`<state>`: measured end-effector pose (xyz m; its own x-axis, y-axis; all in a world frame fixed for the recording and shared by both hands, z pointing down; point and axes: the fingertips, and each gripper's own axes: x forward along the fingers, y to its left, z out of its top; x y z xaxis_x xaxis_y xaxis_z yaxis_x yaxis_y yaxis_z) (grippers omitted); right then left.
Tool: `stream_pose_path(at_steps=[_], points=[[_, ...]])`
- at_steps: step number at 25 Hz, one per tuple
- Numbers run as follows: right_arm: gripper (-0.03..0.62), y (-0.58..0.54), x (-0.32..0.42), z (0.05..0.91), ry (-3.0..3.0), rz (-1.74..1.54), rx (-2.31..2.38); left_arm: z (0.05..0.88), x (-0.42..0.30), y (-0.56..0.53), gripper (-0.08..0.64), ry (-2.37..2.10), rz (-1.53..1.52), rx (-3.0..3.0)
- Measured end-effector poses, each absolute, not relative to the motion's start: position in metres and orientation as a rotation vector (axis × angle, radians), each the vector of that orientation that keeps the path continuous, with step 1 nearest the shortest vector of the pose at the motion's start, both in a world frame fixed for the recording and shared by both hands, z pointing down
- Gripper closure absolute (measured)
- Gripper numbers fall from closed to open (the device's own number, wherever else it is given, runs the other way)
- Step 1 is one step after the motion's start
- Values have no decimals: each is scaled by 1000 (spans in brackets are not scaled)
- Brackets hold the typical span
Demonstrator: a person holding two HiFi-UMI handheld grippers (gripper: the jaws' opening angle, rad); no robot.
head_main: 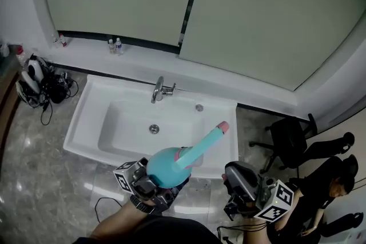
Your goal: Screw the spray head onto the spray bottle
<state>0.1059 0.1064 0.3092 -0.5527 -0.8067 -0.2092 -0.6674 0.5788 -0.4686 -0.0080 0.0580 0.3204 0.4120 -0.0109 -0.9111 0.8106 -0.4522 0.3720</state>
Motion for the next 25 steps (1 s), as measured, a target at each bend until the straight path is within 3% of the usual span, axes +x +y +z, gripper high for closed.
stream_pose_path(at_steps=[13,25], points=[[592,358,109,331,2480,-487,-1206,302,-3,307,91,589,-1176,1764],[592,446,68,321,2530,-434,-1185,294,-58,402,91,550,-1266,1765]])
